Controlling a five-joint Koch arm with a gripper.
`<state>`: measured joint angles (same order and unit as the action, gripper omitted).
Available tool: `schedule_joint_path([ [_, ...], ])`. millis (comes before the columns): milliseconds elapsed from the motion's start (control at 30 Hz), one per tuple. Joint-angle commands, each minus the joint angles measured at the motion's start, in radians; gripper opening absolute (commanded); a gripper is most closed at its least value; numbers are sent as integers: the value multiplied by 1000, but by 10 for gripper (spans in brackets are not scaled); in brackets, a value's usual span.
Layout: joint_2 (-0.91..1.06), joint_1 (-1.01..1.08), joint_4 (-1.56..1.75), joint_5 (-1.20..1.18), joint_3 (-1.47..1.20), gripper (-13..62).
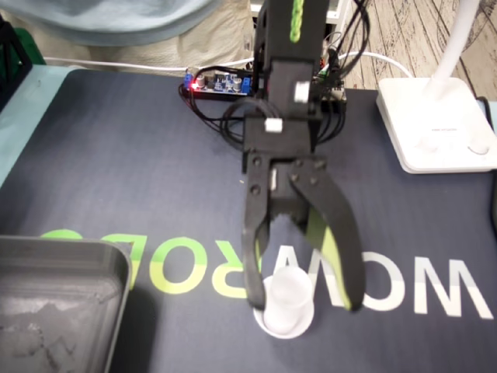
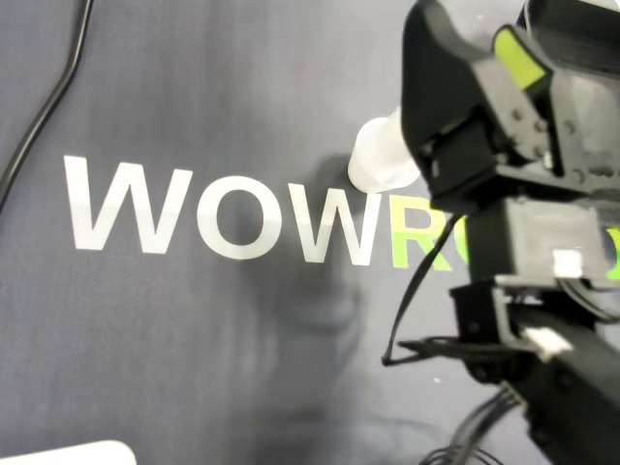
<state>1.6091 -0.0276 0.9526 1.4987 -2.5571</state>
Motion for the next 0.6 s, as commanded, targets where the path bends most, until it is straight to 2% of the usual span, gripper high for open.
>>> schedule_joint_path([
  [0,-9,-6,129,18,43,327],
  [567,-133,-2,138,38,-60,328],
])
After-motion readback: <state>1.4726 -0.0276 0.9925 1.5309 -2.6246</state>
